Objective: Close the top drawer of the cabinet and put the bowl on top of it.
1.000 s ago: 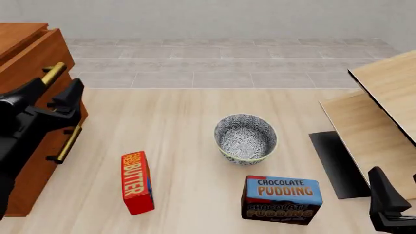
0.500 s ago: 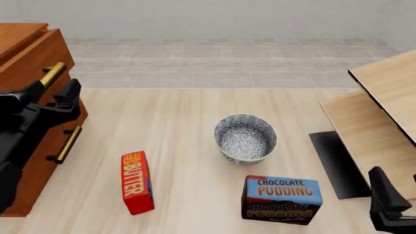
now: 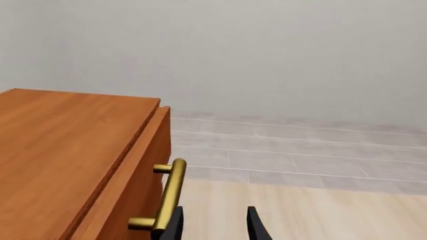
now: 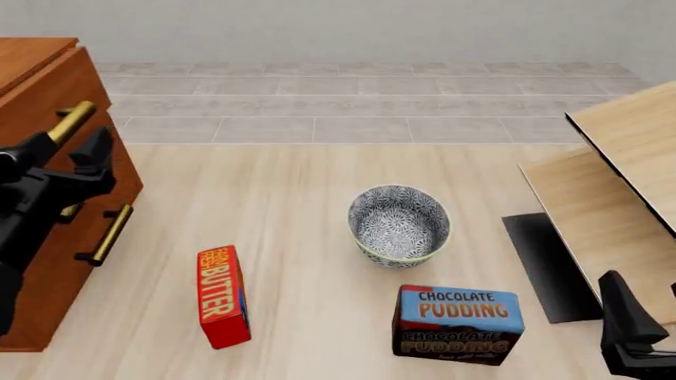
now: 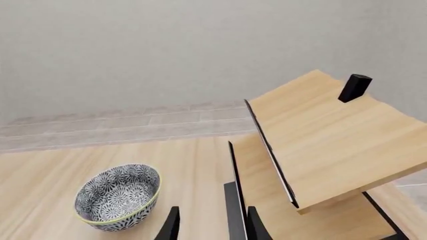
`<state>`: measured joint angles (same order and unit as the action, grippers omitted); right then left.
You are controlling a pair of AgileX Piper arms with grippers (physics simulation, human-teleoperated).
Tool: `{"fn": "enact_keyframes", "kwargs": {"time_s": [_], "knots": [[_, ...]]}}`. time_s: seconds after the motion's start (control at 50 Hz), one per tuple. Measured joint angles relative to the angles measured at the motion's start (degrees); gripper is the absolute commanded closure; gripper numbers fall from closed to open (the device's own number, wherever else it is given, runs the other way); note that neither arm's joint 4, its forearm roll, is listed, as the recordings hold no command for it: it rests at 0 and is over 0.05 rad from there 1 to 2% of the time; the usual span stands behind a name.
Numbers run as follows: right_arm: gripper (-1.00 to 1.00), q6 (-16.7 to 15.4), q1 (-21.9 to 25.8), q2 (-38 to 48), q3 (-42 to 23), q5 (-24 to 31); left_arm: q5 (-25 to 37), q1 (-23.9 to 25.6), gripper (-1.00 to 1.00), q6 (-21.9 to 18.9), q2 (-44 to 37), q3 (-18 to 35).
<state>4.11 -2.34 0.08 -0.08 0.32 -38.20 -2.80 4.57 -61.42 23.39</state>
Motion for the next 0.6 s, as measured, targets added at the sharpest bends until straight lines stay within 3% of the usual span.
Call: {"fn": "enact_keyframes", "kwargs": {"time_s": [0.6], "knots": [[-1.00,0.4,-0.2,0.1,0.0,0.1,0.7,-6.9,-1.00,-2.5,0.3,0.1]]}}
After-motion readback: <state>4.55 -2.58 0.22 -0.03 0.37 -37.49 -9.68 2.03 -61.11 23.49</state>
